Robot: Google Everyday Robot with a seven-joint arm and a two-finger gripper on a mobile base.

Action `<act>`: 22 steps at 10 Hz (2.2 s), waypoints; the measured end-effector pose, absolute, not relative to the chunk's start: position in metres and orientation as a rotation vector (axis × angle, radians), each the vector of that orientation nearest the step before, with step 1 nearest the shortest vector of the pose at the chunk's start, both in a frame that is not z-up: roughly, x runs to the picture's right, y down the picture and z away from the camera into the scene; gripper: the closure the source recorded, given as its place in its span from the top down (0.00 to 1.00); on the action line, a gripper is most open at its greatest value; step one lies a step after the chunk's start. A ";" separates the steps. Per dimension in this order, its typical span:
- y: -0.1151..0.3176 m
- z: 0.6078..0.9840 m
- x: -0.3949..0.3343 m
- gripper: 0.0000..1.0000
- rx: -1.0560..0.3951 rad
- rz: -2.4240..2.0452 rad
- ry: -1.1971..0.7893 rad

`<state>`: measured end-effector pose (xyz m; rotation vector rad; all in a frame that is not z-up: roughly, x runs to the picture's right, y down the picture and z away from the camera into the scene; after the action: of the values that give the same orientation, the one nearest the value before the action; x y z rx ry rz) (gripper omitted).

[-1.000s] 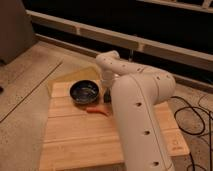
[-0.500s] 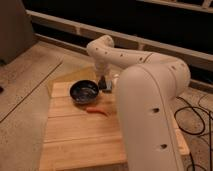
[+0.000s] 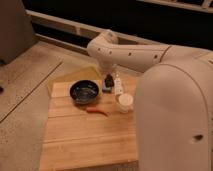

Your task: Place the eraser in the ceramic cup

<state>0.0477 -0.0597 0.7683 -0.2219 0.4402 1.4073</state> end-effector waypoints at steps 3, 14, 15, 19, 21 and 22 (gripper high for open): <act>-0.053 0.756 0.073 0.00 -0.193 1.475 0.500; -0.033 0.766 0.105 0.00 -0.181 1.539 0.581; -0.028 0.770 0.106 0.00 -0.196 1.554 0.582; 0.004 0.794 0.116 0.00 -0.291 1.604 0.641; 0.012 0.802 0.130 0.00 -0.309 1.607 0.696; 0.013 0.805 0.134 0.00 -0.313 1.610 0.713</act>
<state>0.1343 0.0135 0.8051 -0.3134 0.7135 1.6100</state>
